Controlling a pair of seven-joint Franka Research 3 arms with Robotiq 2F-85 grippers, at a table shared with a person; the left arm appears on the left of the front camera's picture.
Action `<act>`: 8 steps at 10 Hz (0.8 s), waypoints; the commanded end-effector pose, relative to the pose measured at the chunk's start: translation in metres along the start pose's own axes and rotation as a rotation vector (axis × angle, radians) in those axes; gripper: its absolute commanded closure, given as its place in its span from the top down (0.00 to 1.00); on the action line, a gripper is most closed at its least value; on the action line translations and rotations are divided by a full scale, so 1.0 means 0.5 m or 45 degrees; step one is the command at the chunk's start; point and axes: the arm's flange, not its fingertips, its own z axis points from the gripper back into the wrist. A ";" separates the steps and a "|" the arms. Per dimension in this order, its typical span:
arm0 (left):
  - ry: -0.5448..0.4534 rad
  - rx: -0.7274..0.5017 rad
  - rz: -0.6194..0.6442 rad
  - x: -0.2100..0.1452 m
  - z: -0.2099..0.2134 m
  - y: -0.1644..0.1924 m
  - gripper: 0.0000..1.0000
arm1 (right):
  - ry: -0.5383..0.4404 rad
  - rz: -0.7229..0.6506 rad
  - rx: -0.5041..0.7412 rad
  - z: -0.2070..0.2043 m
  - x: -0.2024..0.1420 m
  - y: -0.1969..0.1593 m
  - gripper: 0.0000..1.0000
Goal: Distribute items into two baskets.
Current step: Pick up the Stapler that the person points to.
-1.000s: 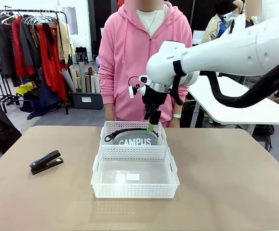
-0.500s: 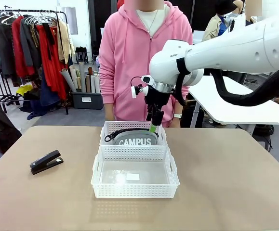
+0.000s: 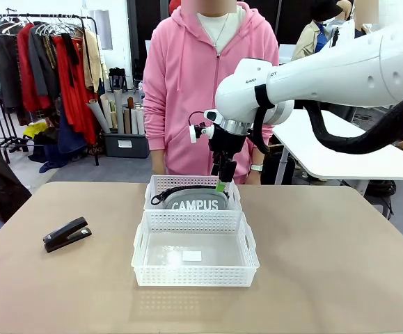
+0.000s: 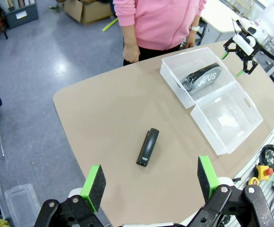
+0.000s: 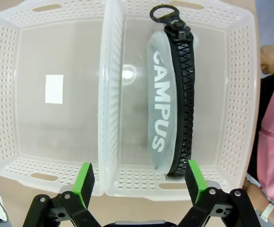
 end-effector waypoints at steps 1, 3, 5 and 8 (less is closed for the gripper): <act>-0.017 -0.017 -0.014 -0.002 0.000 0.001 1.00 | -0.002 0.005 -0.012 0.005 0.003 -0.009 1.00; -0.017 -0.017 -0.014 -0.002 0.000 0.001 1.00 | -0.002 0.005 -0.012 0.005 0.003 -0.009 1.00; -0.017 -0.017 -0.014 -0.002 0.000 0.001 1.00 | -0.002 0.005 -0.012 0.005 0.003 -0.009 1.00; -0.017 -0.017 -0.014 -0.002 0.000 0.001 1.00 | -0.012 -0.119 -0.025 0.032 -0.032 0.002 1.00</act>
